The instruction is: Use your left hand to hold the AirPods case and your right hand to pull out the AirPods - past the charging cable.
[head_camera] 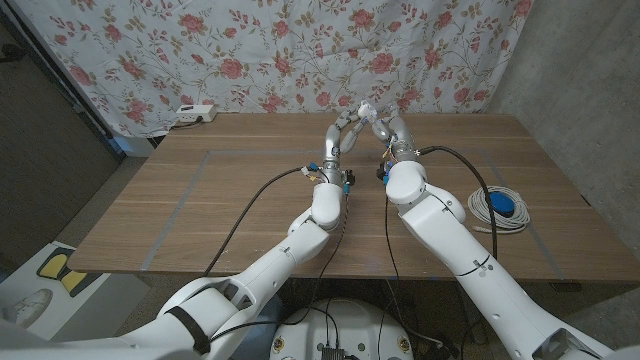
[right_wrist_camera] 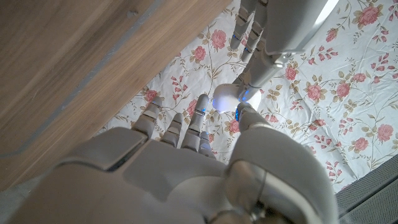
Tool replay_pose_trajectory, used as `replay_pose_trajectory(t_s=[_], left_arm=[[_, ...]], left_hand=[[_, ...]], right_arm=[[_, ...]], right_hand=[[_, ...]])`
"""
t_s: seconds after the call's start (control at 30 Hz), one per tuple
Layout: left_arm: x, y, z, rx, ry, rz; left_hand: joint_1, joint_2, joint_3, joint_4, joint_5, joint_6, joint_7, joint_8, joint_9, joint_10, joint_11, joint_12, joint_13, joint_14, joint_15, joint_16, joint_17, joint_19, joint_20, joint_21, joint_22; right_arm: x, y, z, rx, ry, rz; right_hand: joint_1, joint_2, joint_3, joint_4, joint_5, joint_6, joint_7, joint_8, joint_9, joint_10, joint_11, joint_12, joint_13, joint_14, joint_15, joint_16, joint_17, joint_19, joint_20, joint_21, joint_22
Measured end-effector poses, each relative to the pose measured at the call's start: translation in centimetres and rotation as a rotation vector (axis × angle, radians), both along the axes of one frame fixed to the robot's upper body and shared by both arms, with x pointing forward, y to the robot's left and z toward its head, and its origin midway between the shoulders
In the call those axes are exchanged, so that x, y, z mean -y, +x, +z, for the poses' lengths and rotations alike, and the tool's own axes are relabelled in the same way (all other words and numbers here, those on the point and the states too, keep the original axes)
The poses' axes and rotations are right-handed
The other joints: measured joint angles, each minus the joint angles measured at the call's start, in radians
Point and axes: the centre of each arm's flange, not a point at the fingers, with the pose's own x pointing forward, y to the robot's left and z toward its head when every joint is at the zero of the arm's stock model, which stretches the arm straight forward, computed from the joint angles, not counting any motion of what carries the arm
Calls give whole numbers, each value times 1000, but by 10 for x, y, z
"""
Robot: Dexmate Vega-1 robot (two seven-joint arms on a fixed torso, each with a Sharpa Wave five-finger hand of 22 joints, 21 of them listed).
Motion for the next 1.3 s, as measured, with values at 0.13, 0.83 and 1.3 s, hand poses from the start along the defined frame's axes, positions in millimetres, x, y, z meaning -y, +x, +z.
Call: replay_pose_trajectory(t_s=[0.13, 0.83, 1.3], left_arm=[[-4, -1, 1, -5, -26, 1], [-23, -11, 10, 10, -119, -33], [-52, -13, 20, -8, -235, -130]], left_hand=[[0, 0, 3, -3, 0, 6, 6, 3, 0, 5, -6, -5, 2, 2, -2, 0, 0, 4, -4, 0, 0], [-4, -4, 4, -1, 0, 6, 7, 27, 1, 1, -9, -5, 4, 2, -2, 0, 0, 4, -4, 0, 0], [-4, -4, 8, 3, 0, 2, 3, 33, 1, 1, -20, -12, 4, 5, -5, 0, 5, 6, -6, 0, 0]], right_arm=[[1, 0, 0, 4, 5, 7], [11, 5, -8, 8, 49, 36], [33, 5, -11, 14, 97, -29]], right_hand=[[-28, -10, -19, 12, 0, -11, 11, 0, 0, -13, 27, 0, -5, -10, 0, -4, 2, 0, 12, 0, -1], [-158, -56, -101, 51, -4, -29, 40, 0, 0, -130, 141, -55, -41, -52, 73, -19, 6, -35, 45, -4, 0], [-165, -48, -101, 51, -4, -29, 40, 0, 0, -135, 136, -59, -51, -52, 73, -19, 6, -35, 45, -4, 0]])
